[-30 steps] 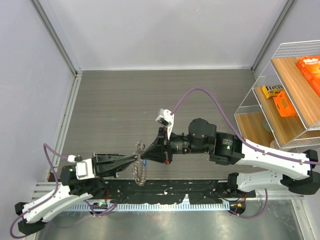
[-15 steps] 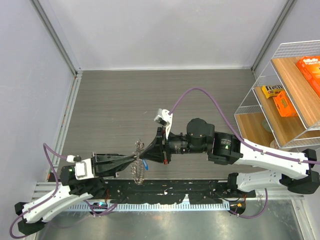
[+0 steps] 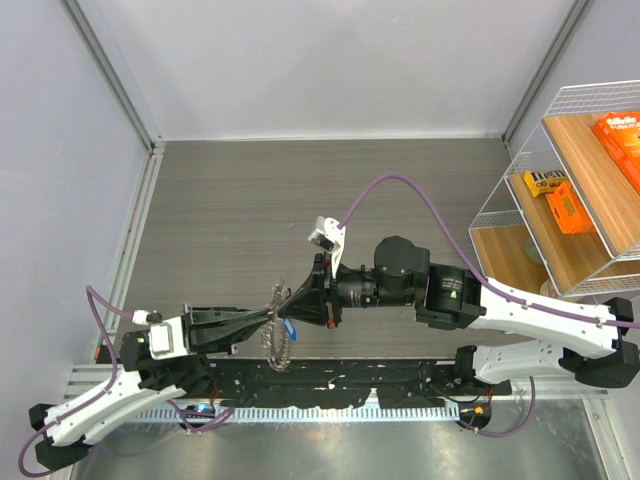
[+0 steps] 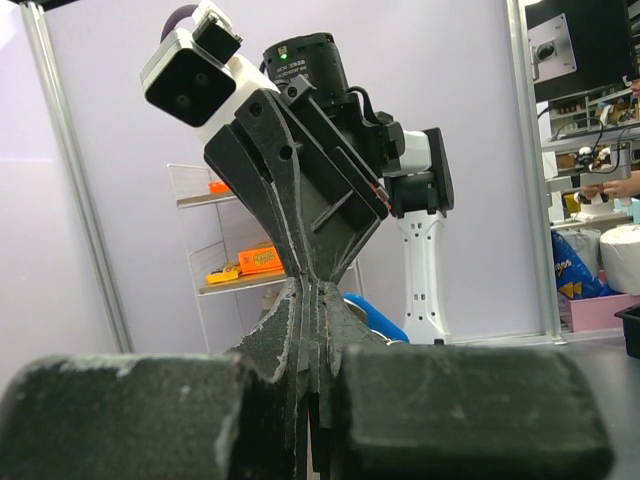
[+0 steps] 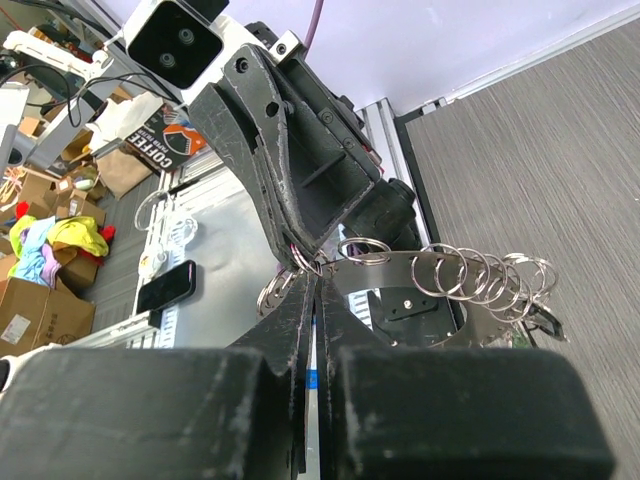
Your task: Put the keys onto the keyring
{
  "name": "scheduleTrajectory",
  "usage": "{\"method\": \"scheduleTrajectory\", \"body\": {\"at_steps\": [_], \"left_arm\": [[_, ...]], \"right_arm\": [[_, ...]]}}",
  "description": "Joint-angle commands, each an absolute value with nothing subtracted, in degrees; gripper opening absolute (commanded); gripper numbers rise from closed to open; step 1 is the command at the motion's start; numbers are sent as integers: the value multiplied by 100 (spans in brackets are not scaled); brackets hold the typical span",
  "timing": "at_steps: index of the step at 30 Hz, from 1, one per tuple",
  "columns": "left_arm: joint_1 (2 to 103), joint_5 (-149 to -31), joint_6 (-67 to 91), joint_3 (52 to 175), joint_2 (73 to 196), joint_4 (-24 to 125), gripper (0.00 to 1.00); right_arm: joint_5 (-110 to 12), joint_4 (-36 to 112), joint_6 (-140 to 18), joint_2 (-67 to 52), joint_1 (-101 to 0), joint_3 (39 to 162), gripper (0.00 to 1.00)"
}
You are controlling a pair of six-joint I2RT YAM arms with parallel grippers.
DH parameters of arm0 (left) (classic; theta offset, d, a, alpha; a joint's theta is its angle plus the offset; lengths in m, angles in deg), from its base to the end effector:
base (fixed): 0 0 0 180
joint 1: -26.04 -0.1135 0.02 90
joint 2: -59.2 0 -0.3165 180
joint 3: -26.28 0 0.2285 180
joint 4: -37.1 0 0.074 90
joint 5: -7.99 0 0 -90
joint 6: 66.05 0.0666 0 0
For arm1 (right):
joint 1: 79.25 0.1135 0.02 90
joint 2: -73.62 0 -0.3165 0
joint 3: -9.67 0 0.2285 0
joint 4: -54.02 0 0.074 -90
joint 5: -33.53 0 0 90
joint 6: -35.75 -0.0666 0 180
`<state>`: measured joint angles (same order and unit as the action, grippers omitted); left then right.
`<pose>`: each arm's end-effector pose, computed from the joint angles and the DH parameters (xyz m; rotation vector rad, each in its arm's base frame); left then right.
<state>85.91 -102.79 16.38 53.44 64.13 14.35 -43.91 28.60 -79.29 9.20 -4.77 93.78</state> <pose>-0.0141 -0.0227 0.3235 0.6981 0.5854 -1.2432 0.0494 0.2320 0.4621 -0.9624 1.6400 1.4412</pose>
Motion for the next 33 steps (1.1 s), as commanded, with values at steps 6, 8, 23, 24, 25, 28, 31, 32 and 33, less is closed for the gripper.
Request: {"method": "scheduleTrajectory", "body": {"at_steps": [6, 8, 23, 24, 25, 28, 31, 32, 33], "left_arm": [[8589, -10205, 1560, 5380, 6509, 1023, 0], [8589, -10196, 1560, 5380, 6526, 1014, 0], [8589, -10152, 1358, 5442, 6597, 1198, 11], [8589, -10144, 1314, 5442, 6597, 1233, 19], [8589, -10143, 1270, 5442, 6580, 1242, 22], [8580, -10126, 1156, 5486, 6501, 1400, 31], [8589, -9994, 1068, 5538, 6413, 1532, 39], [8589, -9968, 1059, 5556, 6378, 1576, 40], [8589, -9924, 1050, 5556, 6351, 1602, 41]], "right_arm": [[-4461, 3510, -8140, 806, -402, 9714, 6], [-4469, 3519, -8149, 771, -375, 9758, 6], [-4627, 3317, -8062, 472, -261, 10145, 5], [-4645, 3291, -8070, 463, -252, 10162, 6], [-4663, 3247, -8070, 445, -261, 10189, 5], [-4733, 3212, -8027, 454, -226, 10198, 6], [-4812, 3159, -8035, 445, -200, 10207, 6], [-4803, 3150, -8026, 454, -191, 10206, 6], [-4821, 3150, -8026, 454, -182, 10189, 6]]}}
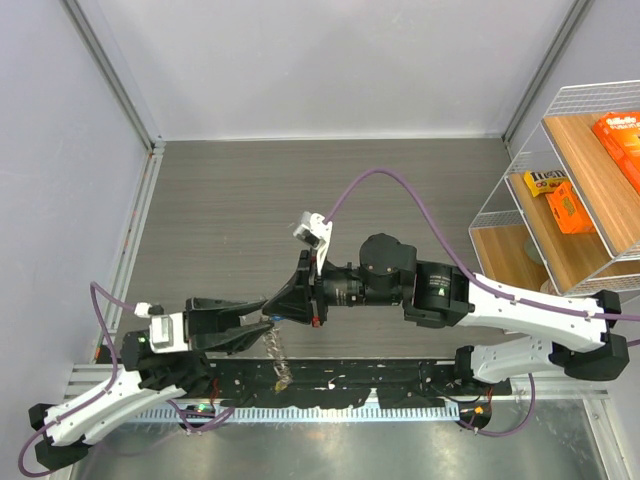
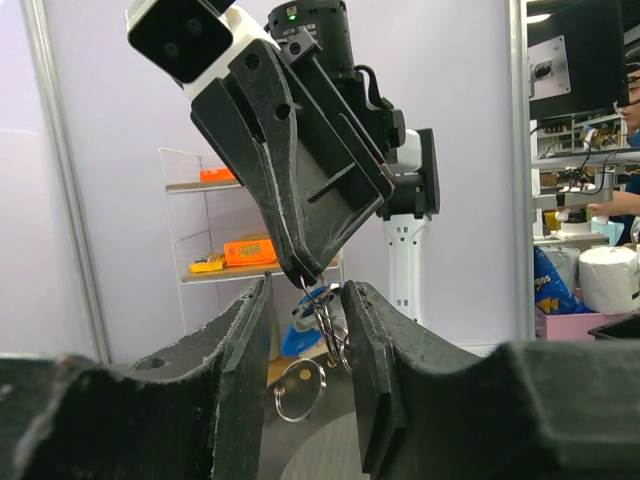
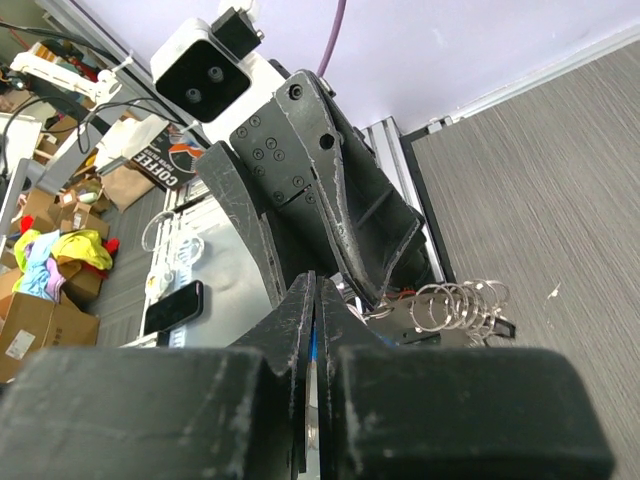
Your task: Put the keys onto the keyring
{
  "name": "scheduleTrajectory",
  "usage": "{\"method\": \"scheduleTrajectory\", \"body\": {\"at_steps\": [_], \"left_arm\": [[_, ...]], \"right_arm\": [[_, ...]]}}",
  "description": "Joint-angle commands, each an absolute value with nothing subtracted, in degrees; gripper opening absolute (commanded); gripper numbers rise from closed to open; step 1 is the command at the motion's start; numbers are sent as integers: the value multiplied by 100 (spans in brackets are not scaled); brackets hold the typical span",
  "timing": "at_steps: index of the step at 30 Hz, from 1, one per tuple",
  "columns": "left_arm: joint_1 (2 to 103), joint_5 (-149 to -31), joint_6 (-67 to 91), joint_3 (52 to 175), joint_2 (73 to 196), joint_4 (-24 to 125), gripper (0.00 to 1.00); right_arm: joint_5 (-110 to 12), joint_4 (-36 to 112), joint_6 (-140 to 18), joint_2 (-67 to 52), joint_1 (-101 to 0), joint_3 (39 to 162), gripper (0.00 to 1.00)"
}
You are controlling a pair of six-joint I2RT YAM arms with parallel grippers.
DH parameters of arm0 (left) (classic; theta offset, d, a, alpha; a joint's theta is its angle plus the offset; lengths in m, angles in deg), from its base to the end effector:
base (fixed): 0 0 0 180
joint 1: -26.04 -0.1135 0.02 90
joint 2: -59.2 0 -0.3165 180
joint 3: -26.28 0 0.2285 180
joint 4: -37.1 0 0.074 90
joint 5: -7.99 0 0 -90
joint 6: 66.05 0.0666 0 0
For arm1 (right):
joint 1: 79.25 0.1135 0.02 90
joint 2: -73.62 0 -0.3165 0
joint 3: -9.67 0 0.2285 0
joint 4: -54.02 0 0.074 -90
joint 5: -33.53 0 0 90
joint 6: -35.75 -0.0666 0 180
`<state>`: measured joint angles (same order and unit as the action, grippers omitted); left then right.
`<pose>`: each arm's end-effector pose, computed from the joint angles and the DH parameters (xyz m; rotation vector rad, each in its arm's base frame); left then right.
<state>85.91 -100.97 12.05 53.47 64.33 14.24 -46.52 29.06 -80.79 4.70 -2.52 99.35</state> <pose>-0.0119 -0.0226 0.3243 0.6517 0.6315 -1.3029 0.0483 0.2548 0.4796 -0.9308 1.6305 1.4646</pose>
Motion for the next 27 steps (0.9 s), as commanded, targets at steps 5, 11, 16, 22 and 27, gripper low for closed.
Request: {"method": "scheduleTrajectory", "body": {"at_steps": [5, 11, 16, 22, 27], "left_arm": [[8589, -9792, 1024, 5574, 6158, 1831, 43], [8589, -9766, 989, 5618, 6061, 2042, 43], [8589, -9792, 883, 5635, 6105, 2104, 42], [8589, -9871, 725, 5784, 6052, 2419, 42], [8589, -9959, 436, 5846, 5990, 2473, 44]], "right_arm": [[-4917, 3106, -8018, 568, -120, 10101, 6], [-5049, 3036, -7991, 718, -50, 10057, 6], [-5120, 2974, -7939, 823, -32, 10075, 6], [-5146, 2825, -7824, 946, -24, 10119, 6], [-5155, 2632, -7719, 1078, -24, 10119, 6]]}}
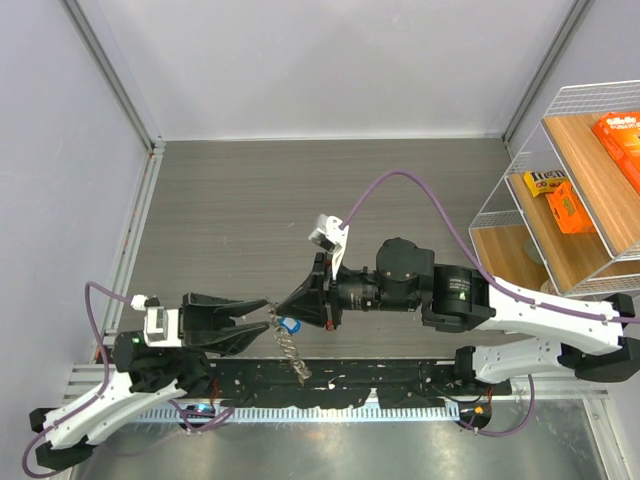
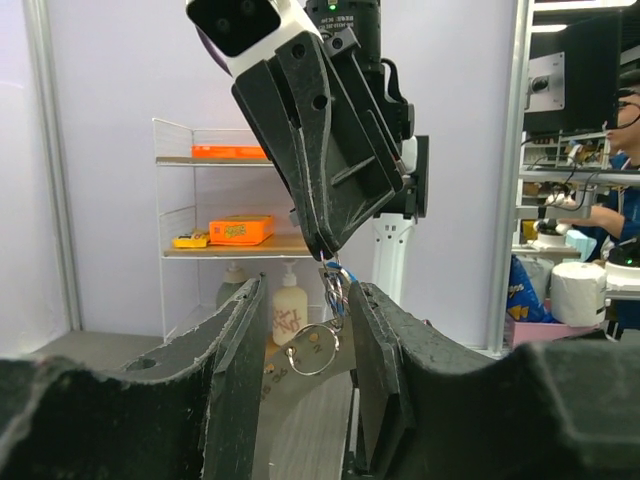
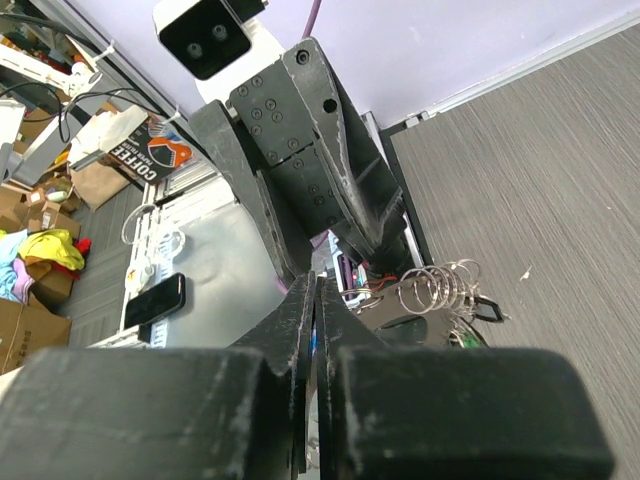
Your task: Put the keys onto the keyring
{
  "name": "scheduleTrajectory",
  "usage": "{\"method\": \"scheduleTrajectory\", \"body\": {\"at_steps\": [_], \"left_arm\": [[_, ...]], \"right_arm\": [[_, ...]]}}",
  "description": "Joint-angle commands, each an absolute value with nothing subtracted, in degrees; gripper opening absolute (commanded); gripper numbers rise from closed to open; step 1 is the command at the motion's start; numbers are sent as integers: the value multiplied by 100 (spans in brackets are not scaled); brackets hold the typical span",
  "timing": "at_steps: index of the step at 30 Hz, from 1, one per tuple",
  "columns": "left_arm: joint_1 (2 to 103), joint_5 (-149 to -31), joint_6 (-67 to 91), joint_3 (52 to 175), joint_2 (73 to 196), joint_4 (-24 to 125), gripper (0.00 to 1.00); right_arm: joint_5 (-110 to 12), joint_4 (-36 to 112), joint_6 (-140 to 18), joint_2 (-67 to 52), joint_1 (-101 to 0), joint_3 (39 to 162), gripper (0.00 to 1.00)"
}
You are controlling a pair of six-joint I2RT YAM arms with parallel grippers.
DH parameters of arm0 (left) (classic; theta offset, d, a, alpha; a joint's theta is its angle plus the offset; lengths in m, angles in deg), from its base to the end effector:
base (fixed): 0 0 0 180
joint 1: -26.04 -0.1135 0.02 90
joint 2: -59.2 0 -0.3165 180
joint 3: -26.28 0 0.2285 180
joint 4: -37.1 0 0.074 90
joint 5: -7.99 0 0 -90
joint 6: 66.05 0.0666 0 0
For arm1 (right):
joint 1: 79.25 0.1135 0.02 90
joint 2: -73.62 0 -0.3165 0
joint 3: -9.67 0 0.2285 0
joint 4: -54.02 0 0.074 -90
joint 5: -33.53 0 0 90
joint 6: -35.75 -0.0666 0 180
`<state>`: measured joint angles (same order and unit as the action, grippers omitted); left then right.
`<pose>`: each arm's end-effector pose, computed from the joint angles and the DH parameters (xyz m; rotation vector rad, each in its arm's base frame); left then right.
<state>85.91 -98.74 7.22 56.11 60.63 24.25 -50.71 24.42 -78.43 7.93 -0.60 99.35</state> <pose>-0.0125 -0.0167 0.3209 0.6161 0.7460 -1.3650 0.0403 0.2347 0.4811 -0.9372 1.6334 1.3922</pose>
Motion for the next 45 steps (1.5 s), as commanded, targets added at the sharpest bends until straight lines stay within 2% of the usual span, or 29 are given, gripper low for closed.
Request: {"method": "scheduleTrajectory", "body": {"at_steps": [1, 17, 31, 45], "left_arm": [[8589, -9968, 409, 5855, 5816, 2482, 45], [8589, -9994, 338, 5978, 6140, 2376, 45], [8580, -10126, 294, 5978, 6140, 2394, 45], [8580, -10794, -153, 6672, 6737, 3166, 48]], "right_arm": [[-5164, 2605, -7719, 1095, -24, 10119, 6], [-4619, 2060, -7315, 1201, -33, 10347, 6], [-3670, 1524, -6629, 1043, -32, 10689, 6], [-2782, 435, -5540, 551, -33, 11541, 5]]}}
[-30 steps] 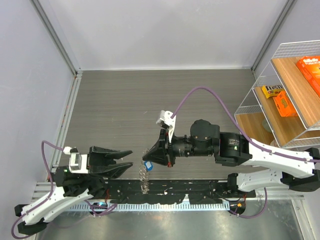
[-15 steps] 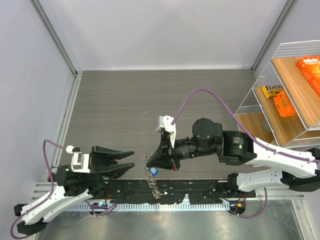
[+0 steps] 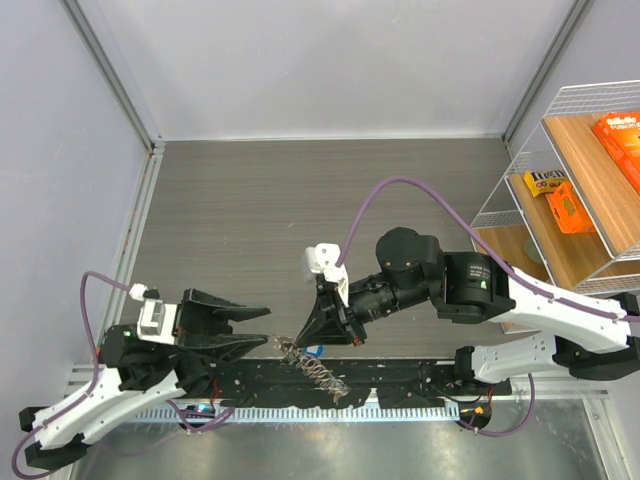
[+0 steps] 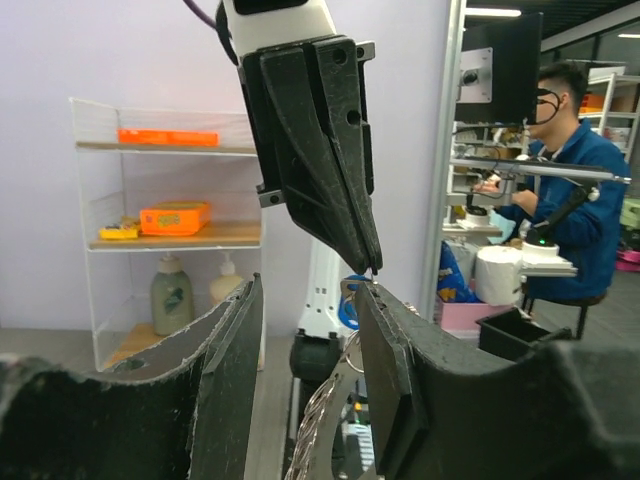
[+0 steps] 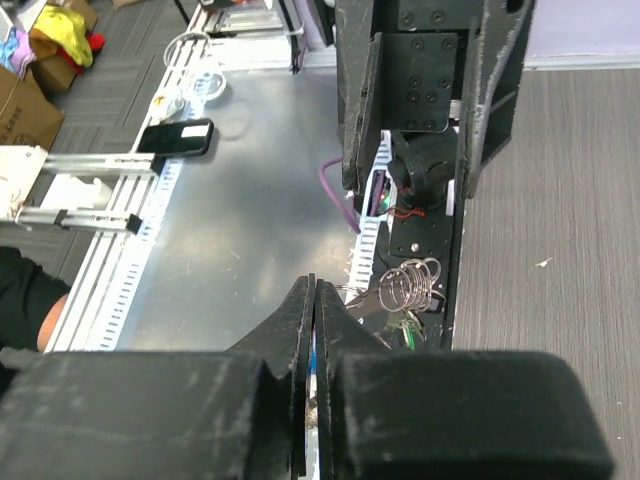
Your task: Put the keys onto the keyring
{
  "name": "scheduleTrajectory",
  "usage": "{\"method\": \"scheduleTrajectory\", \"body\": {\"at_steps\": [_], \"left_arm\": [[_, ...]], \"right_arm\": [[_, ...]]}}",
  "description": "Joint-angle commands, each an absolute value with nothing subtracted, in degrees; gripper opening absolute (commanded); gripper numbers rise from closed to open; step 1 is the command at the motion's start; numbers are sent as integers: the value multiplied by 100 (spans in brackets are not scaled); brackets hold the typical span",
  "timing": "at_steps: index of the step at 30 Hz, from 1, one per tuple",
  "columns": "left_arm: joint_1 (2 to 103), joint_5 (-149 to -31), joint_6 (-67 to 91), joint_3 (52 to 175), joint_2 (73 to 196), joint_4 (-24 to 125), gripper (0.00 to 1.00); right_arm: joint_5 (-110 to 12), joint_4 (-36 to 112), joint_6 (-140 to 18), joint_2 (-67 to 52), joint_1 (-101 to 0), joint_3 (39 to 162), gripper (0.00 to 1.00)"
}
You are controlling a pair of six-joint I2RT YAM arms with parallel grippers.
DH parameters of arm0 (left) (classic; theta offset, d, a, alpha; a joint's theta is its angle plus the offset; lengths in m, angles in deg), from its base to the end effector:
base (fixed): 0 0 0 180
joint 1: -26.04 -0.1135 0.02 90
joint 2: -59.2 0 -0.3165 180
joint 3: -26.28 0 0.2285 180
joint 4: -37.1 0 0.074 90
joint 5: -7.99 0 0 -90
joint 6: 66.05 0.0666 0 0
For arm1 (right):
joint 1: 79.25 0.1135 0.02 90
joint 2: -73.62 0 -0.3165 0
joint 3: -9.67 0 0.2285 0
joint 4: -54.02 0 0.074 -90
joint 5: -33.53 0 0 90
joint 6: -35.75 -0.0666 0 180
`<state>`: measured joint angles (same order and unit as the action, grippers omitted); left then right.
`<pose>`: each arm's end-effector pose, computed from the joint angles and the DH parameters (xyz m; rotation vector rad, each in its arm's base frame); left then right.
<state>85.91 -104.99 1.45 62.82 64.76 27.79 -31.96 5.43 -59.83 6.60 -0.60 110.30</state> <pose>-0.0204 -0.0166 0.3493 0.6988 0.7659 -1.4948 0.0156 0.2180 0.4966 -1.4797 1.4289 1.3714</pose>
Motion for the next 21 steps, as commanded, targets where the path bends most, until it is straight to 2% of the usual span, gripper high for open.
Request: {"method": "scheduleTrajectory", "body": {"at_steps": [1, 7, 21], "left_arm": [[8589, -10881, -206, 6759, 6816, 3306, 49], [8589, -11365, -628, 6857, 7150, 3361, 49], [8589, -11708, -1050, 6839, 7361, 3528, 52]], "right_arm": [[-2712, 365, -5504, 525, -33, 11638, 6], [-2606, -31, -5170, 278, -41, 12069, 5], [-2808, -471, -5012, -249, -41, 12746, 5]]}}
